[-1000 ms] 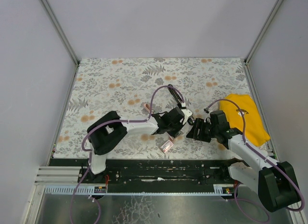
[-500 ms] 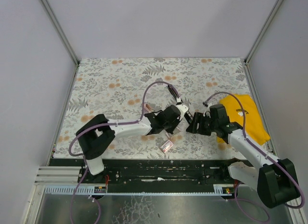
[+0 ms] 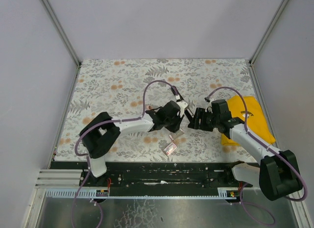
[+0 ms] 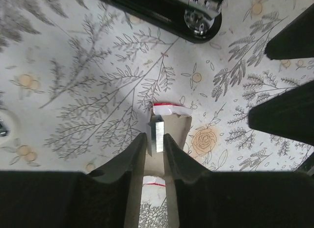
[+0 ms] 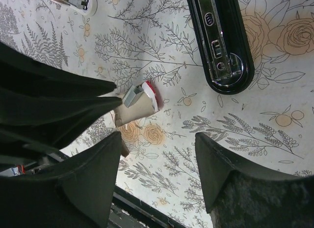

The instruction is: Load the staples into the stapler

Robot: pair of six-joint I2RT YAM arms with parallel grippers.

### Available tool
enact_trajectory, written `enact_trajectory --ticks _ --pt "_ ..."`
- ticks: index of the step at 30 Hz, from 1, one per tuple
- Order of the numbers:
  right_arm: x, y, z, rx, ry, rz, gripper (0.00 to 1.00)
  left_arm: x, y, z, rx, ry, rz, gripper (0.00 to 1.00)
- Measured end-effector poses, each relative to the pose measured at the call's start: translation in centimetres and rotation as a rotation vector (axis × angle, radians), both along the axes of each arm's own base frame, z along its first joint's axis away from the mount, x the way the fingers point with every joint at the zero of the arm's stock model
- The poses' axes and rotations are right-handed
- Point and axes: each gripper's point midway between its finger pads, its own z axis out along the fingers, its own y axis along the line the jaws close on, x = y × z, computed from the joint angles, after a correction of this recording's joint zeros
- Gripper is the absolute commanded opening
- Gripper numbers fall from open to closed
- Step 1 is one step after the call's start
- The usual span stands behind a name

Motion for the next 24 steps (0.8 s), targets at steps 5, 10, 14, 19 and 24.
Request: enact_trajectory --ticks 5,10,14,19,24 --pt "-0.2 -0.1 -0.3 0.002 0.0 -0.003 0.68 -1.0 -0.3 -2.3 -0.001 0.097 -0.018 0.32" --pt "-1.0 -0.3 -1.3 -0.004 0.026 -0.006 0.68 -1.4 -0.5 -2.6 -0.011 0.124 -0.03 0.35" --pt "-1.4 -0.4 -1.8 -0.005 0.04 -0.01 0.68 -1.2 -0.7 -2.9 -0.009 0.127 -0.032 0.35" --pt "-1.4 -0.4 -1.8 -0.003 0.038 -0.011 0.68 -1.3 -0.8 -3.3 -0.003 0.137 -0.038 0.25" --pt "-1.4 -0.4 -1.7 0.002 0.041 -0.016 0.68 -1.5 -0.8 -3.6 -0.001 0.142 -0.045 0.16"
